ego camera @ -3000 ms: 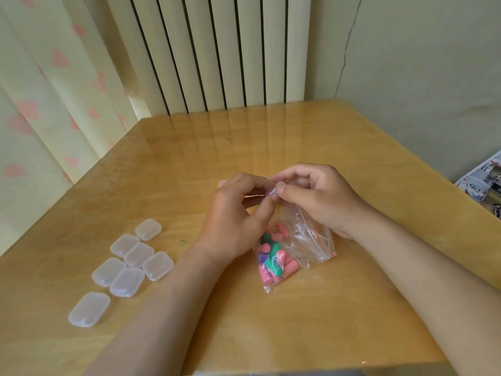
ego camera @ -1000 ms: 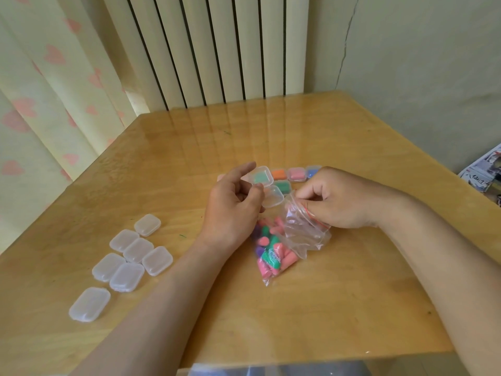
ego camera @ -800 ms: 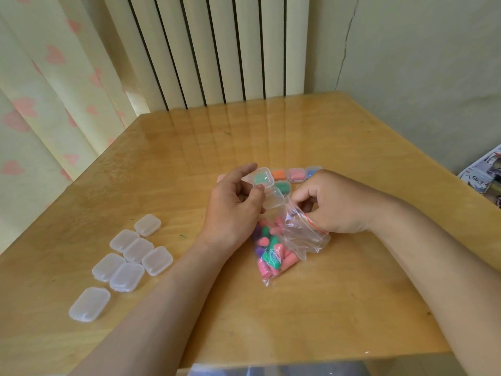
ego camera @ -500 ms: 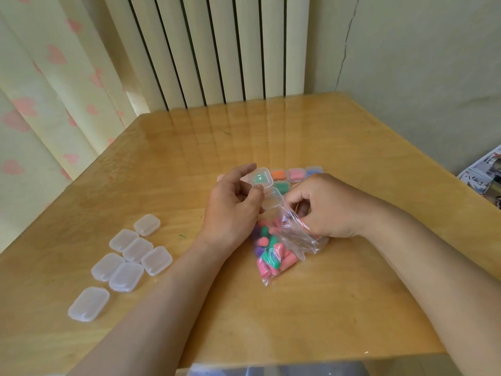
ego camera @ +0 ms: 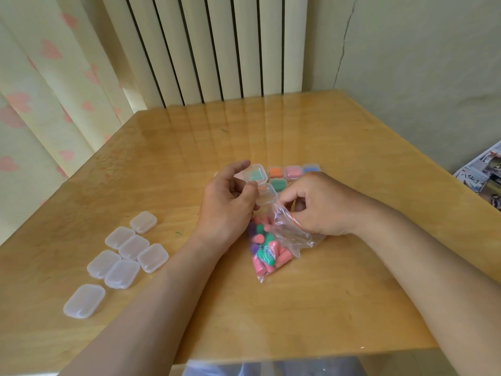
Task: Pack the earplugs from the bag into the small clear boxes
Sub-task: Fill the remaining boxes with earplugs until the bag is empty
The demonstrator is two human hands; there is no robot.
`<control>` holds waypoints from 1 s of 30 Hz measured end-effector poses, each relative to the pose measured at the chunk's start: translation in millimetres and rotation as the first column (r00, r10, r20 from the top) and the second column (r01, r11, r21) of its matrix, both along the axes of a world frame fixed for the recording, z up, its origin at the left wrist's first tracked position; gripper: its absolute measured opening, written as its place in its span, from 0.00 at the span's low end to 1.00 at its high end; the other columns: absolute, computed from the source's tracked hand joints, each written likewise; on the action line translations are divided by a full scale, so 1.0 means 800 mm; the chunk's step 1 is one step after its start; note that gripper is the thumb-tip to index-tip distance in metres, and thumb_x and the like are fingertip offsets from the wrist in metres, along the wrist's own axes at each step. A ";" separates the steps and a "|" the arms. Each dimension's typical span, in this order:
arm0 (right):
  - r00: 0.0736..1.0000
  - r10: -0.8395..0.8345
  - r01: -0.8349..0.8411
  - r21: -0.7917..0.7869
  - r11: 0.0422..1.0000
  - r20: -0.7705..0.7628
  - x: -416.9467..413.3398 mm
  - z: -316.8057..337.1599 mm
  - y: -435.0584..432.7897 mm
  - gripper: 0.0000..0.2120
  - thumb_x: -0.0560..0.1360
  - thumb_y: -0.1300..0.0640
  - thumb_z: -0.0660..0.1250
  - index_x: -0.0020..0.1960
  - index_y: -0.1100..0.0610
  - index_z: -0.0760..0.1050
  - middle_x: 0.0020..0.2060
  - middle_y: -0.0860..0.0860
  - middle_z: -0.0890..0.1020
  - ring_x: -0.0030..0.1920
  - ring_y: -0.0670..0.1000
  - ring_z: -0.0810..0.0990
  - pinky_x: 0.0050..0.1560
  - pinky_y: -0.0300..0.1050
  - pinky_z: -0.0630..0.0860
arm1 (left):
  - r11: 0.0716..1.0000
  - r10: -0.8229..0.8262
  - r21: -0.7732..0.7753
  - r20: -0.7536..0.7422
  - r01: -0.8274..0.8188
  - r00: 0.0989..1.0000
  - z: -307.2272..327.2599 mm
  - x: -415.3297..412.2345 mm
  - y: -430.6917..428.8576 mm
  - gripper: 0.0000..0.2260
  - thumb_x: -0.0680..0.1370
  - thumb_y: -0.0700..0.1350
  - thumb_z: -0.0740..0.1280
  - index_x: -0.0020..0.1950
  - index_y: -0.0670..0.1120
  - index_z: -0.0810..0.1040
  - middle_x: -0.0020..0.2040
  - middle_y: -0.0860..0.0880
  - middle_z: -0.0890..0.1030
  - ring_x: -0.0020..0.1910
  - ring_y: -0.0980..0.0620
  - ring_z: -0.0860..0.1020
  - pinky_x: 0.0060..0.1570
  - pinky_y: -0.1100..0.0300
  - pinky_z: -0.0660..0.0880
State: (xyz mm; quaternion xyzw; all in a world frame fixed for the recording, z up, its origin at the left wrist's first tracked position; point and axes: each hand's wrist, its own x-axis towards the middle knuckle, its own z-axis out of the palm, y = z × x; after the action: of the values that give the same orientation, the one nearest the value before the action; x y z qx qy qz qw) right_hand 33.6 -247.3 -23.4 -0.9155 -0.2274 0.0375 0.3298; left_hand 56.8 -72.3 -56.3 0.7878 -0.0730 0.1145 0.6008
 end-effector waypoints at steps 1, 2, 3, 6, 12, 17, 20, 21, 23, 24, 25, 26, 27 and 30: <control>1.000 0.005 -0.005 -0.004 1.000 -0.003 0.000 0.001 0.000 0.06 0.76 0.63 0.71 0.42 0.60 0.85 0.20 0.38 0.73 0.31 0.33 0.74 0.29 0.27 0.66 | 1.000 0.002 0.004 0.003 -0.002 1.000 0.000 0.000 0.000 0.16 0.80 0.37 0.65 0.67 0.49 0.76 0.42 0.38 0.81 0.30 0.56 0.79 0.35 0.55 0.80; 1.000 0.007 -0.007 -0.012 1.000 -0.004 0.000 0.001 0.000 0.05 0.76 0.62 0.72 0.42 0.61 0.85 0.20 0.38 0.73 0.30 0.35 0.74 0.29 0.28 0.66 | 1.000 0.003 0.007 0.004 -0.003 1.000 0.000 0.000 0.000 0.16 0.80 0.37 0.65 0.67 0.49 0.75 0.41 0.39 0.81 0.30 0.56 0.79 0.35 0.56 0.80; 1.000 0.006 -0.006 -0.023 1.000 -0.004 0.001 0.001 0.000 0.05 0.76 0.62 0.72 0.42 0.61 0.85 0.20 0.39 0.72 0.29 0.36 0.74 0.28 0.28 0.65 | 1.000 0.006 0.007 0.005 -0.006 1.000 0.000 0.001 0.000 0.17 0.80 0.37 0.65 0.67 0.48 0.75 0.41 0.39 0.81 0.30 0.56 0.79 0.34 0.57 0.80; 1.000 -0.011 0.011 -0.059 0.998 0.014 0.005 -0.003 -0.002 0.04 0.74 0.60 0.73 0.42 0.61 0.84 0.23 0.43 0.72 0.28 0.40 0.71 0.28 0.31 0.61 | 1.000 0.007 -0.005 0.004 -0.007 1.000 -0.001 0.002 0.001 0.17 0.80 0.37 0.65 0.68 0.47 0.76 0.38 0.42 0.80 0.29 0.57 0.79 0.33 0.58 0.79; 0.999 -0.045 0.047 -0.099 0.994 0.027 0.006 -0.005 -0.005 0.05 0.73 0.65 0.71 0.41 0.57 0.83 0.26 0.42 0.77 0.31 0.35 0.73 0.28 0.30 0.65 | 1.000 0.004 -0.008 -0.012 -0.004 1.000 -0.002 0.002 0.001 0.17 0.80 0.38 0.65 0.68 0.48 0.75 0.41 0.39 0.81 0.29 0.56 0.79 0.32 0.58 0.79; 0.997 -0.064 0.067 -0.071 0.995 0.048 0.008 -0.005 -0.009 0.07 0.73 0.67 0.67 0.41 0.59 0.83 0.36 0.51 0.84 0.40 0.18 0.67 0.35 0.23 0.66 | 1.000 0.003 -0.017 -0.017 -0.003 1.000 -0.003 0.004 0.001 0.17 0.80 0.37 0.65 0.67 0.48 0.76 0.38 0.44 0.79 0.28 0.56 0.79 0.31 0.59 0.77; 0.996 -0.059 0.064 -0.066 0.996 0.069 0.011 -0.007 -0.011 0.07 0.74 0.64 0.69 0.39 0.60 0.82 0.34 0.40 0.83 0.41 0.17 0.67 0.39 0.21 0.66 | 1.000 -0.003 -0.022 -0.017 0.003 1.000 -0.004 0.003 0.000 0.16 0.80 0.38 0.65 0.67 0.49 0.75 0.38 0.43 0.79 0.29 0.55 0.79 0.32 0.56 0.79; 0.996 -0.058 0.063 -0.074 0.995 0.069 0.011 -0.006 -0.011 0.07 0.74 0.65 0.69 0.38 0.59 0.82 0.32 0.36 0.81 0.41 0.17 0.67 0.40 0.21 0.66 | 1.000 -0.003 -0.026 -0.016 0.002 1.000 -0.004 0.003 0.000 0.16 0.80 0.37 0.65 0.67 0.49 0.75 0.39 0.43 0.79 0.29 0.55 0.79 0.32 0.56 0.79; 0.996 -0.060 0.066 -0.091 0.994 0.071 0.011 -0.005 -0.012 0.08 0.73 0.67 0.68 0.37 0.59 0.82 0.30 0.39 0.80 0.41 0.18 0.68 0.39 0.22 0.66 | 1.000 0.002 -0.029 -0.019 -0.002 1.000 -0.003 0.004 -0.001 0.16 0.80 0.37 0.65 0.67 0.49 0.75 0.40 0.43 0.78 0.28 0.54 0.79 0.31 0.57 0.78; 0.996 -0.062 0.069 -0.094 0.993 0.070 0.012 -0.005 -0.012 0.08 0.72 0.68 0.68 0.37 0.59 0.82 0.31 0.43 0.81 0.40 0.18 0.68 0.38 0.23 0.66 | 1.000 0.003 -0.031 -0.020 -0.004 1.000 -0.003 0.003 -0.001 0.16 0.80 0.37 0.64 0.67 0.49 0.75 0.40 0.43 0.78 0.27 0.54 0.79 0.30 0.58 0.77; 0.996 -0.067 0.073 -0.095 0.993 0.064 0.012 -0.005 -0.013 0.08 0.72 0.69 0.67 0.38 0.59 0.82 0.33 0.46 0.82 0.40 0.19 0.69 0.37 0.24 0.66 | 0.999 0.003 -0.033 -0.021 -0.003 1.000 -0.003 0.002 -0.002 0.16 0.80 0.37 0.64 0.66 0.49 0.75 0.41 0.42 0.78 0.27 0.54 0.79 0.28 0.60 0.76; 0.996 -0.073 0.078 -0.090 0.993 0.053 0.012 -0.004 -0.014 0.08 0.72 0.69 0.68 0.39 0.59 0.82 0.35 0.48 0.83 0.39 0.20 0.70 0.36 0.24 0.66 | 0.999 -0.001 -0.035 -0.025 0.000 1.000 -0.002 0.001 -0.002 0.16 0.80 0.36 0.64 0.66 0.49 0.75 0.41 0.42 0.77 0.26 0.53 0.79 0.27 0.61 0.75; 0.996 -0.077 0.080 -0.081 0.993 0.037 0.011 -0.002 -0.013 0.08 0.72 0.69 0.69 0.40 0.58 0.83 0.36 0.48 0.83 0.38 0.22 0.71 0.35 0.25 0.66 | 0.999 -0.006 -0.036 -0.030 0.005 1.000 -0.001 0.001 -0.002 0.16 0.80 0.36 0.64 0.66 0.49 0.75 0.42 0.42 0.77 0.26 0.53 0.79 0.25 0.61 0.74; 0.997 -0.060 0.058 -0.054 0.997 -0.042 0.002 0.009 -0.011 0.07 0.75 0.67 0.70 0.43 0.58 0.85 0.26 0.38 0.79 0.32 0.22 0.70 0.32 0.23 0.66 | 0.999 -0.016 -0.031 -0.047 0.015 0.999 0.001 -0.002 -0.002 0.17 0.80 0.37 0.64 0.67 0.49 0.74 0.43 0.42 0.77 0.26 0.51 0.81 0.24 0.60 0.75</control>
State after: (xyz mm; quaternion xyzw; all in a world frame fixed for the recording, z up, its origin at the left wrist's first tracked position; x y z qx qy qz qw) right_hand 35.4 -256.5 -16.3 -0.9291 -0.1921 0.0538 0.3114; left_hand 55.5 -74.1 -55.8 0.7805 -0.0633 0.0924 0.6151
